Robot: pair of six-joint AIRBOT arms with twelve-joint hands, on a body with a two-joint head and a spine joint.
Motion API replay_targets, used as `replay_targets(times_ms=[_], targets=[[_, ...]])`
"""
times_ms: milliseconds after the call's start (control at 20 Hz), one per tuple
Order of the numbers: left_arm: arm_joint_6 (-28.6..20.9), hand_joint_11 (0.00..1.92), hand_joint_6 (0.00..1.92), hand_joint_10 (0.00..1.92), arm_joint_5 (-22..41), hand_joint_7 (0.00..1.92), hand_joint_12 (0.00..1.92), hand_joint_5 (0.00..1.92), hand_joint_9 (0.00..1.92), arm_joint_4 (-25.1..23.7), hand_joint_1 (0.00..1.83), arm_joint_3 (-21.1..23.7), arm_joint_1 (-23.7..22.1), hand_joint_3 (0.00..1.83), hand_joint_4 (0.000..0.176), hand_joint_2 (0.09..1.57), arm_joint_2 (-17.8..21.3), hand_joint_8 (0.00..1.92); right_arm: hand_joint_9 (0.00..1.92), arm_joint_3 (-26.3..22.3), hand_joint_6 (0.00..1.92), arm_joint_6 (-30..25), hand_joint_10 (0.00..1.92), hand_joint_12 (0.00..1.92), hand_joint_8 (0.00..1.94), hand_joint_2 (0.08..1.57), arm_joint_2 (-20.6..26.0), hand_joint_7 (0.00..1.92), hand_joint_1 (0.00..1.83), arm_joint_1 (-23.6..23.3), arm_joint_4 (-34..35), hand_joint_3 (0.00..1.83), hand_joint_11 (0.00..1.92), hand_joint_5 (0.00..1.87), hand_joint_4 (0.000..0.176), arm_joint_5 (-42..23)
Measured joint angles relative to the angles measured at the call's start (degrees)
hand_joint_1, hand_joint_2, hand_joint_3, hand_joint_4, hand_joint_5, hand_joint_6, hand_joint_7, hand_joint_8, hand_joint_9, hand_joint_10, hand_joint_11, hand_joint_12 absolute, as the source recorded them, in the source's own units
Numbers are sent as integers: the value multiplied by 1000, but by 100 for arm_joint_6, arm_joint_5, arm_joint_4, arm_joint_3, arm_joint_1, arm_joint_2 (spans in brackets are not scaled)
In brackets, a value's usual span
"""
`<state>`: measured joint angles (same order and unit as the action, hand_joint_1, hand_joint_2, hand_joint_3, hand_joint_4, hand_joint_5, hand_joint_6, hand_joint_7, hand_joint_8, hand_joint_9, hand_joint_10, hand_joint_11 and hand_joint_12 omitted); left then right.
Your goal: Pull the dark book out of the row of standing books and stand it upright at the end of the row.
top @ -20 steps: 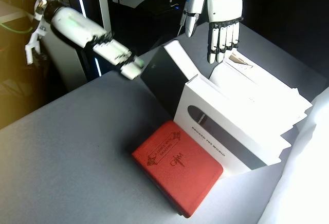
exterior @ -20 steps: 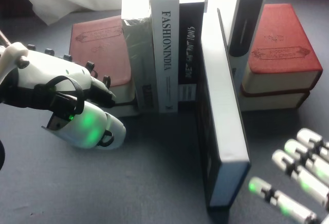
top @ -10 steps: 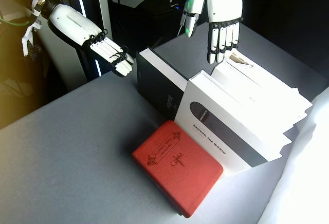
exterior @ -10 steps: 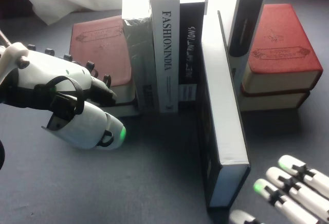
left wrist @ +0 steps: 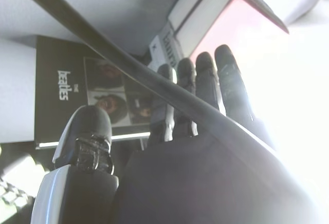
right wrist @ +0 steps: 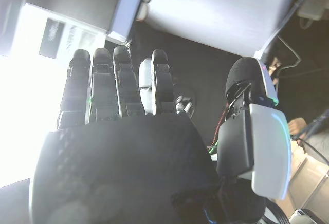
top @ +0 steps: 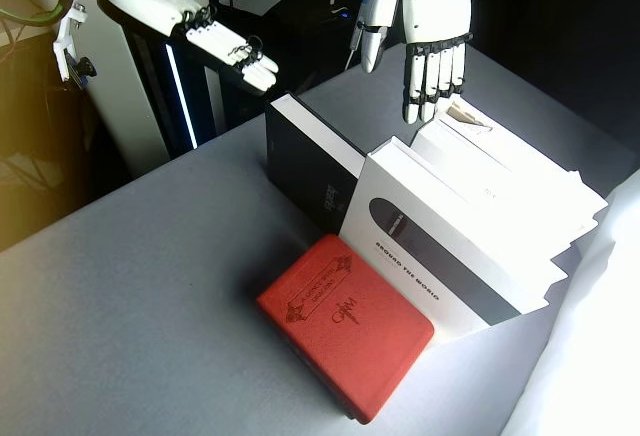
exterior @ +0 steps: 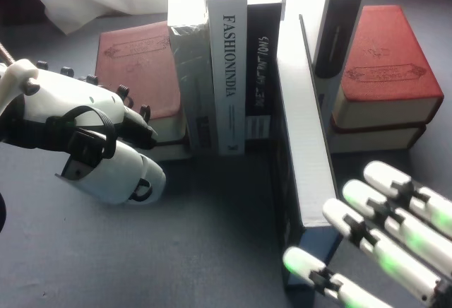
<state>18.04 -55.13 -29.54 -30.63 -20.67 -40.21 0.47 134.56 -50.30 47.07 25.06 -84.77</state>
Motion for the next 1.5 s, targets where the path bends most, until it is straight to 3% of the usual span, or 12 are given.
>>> replay_targets(times_ms=[200, 300, 500, 750, 1000, 1200, 1500], targets=[[15, 69, 0, 1, -13, 201, 190, 247, 138, 2, 0, 0, 0, 4, 0, 1495, 2, 1, 0, 20, 9, -479, 0, 0, 9, 1102, 136, 25, 0, -457, -142, 0, 0, 51, 0, 140], [15, 5, 2, 1, -17, 217, 353, 261, 150, 0, 0, 0, 0, 0, 0, 1501, 2, 4, 0, 151, 2, -772, 0, 0, 0, 1107, 170, 2, 0, -748, -160, 1, 0, 36, 0, 400], [31, 0, 0, 0, -17, 199, 321, 227, 132, 4, 0, -2, 0, 0, 0, 1503, 0, 1, 0, 588, 0, -1786, 0, 0, 0, 1107, 393, 3, 0, -1615, -280, 1, 0, 31, 0, 1255], [61, 0, 13, 8, -22, 208, 308, 244, 132, 4, 0, 0, 0, 1, 0, 1513, 0, 14, 0, 1058, 5, -2568, 0, 0, 3, 1104, 516, 12, 0, -2063, -306, 0, 0, 41, 0, 2350], [103, 0, 1, 2, -39, 201, 365, 231, 140, 7, 0, 0, 0, 1, 0, 1532, 2, 2, 0, 1499, 6, -3919, 0, 0, 7, 1103, 761, 17, 0, -2780, -415, 0, 0, 42, 0, 3425], [125, 0, 2, 2, -39, 218, 361, 238, 152, 4, 0, -2, 0, 4, 0, 1544, 2, 3, 0, 1775, 4, -4247, 0, 0, 0, 1090, 848, 0, 0, -2935, -490, 0, 0, 17, 0, 4133], [144, 0, 5, 2, -50, 197, 344, 227, 133, 4, 0, -2, 0, 0, 0, 1542, 0, 2, 0, 2391, 8, -5678, 0, 0, 1, 1095, 977, 2, 0, -3086, -1355, 0, 0, 33, 0, 4865]])
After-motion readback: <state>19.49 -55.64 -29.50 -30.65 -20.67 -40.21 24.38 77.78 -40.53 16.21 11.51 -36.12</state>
